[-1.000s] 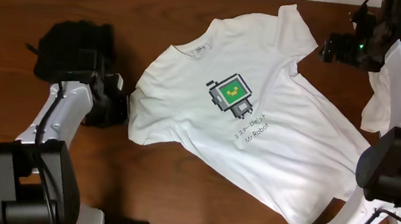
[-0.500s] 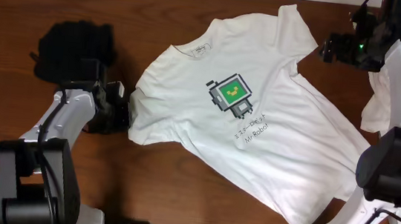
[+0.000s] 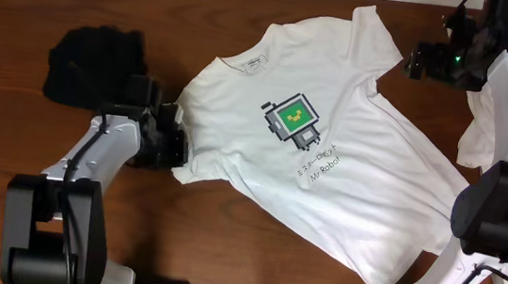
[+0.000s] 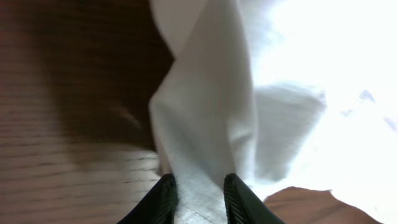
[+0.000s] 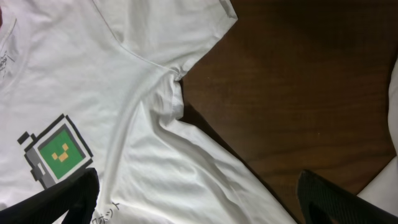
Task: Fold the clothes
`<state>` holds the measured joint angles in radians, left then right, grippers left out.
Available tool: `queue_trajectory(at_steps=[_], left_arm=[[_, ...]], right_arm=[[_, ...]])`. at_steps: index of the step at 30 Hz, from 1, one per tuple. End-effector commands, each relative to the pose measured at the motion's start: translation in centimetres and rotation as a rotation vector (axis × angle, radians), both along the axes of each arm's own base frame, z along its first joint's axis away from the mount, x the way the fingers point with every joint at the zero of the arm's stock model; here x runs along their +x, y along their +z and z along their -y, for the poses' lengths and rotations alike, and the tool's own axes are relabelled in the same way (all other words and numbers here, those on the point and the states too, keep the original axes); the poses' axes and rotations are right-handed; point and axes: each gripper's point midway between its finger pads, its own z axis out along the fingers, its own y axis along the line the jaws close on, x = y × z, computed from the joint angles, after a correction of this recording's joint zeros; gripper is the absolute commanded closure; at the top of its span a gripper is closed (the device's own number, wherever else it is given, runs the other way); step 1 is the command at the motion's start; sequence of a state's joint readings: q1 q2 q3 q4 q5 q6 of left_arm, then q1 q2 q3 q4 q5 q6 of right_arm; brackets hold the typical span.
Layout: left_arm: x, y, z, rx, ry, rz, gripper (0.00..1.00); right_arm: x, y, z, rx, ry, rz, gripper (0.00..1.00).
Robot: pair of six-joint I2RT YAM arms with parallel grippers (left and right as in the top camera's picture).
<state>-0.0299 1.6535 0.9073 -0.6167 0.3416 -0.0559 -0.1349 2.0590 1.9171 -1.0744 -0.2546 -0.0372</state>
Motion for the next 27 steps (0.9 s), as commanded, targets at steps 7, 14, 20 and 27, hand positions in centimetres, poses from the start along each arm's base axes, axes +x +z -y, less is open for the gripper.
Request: queue_trajectory(at_steps=[7, 14, 20, 27], left_arm=[[-0.4, -0.4, 0.9, -0.016, 0.005, -0.023, 0.63], [0.0, -0.4, 0.4, 0.011, 0.011, -0.009, 0.94], [0.1, 0.2, -2.0, 0.127, 0.039, -0.012, 0.94], [0.2, 3.0, -7.0, 0.327, 0.155, 0.021, 0.94]], right_arm=[[0.0, -0.1, -0.3, 0.006, 0.008, -0.001, 0.01], [0.0, -0.1, -0.3, 0.006, 0.008, -0.001, 0.01], [0.0, -0.1, -0.3, 0.006, 0.008, -0.001, 0.01], [0.0, -0.1, -0.3, 0.006, 0.008, -0.001, 0.01]])
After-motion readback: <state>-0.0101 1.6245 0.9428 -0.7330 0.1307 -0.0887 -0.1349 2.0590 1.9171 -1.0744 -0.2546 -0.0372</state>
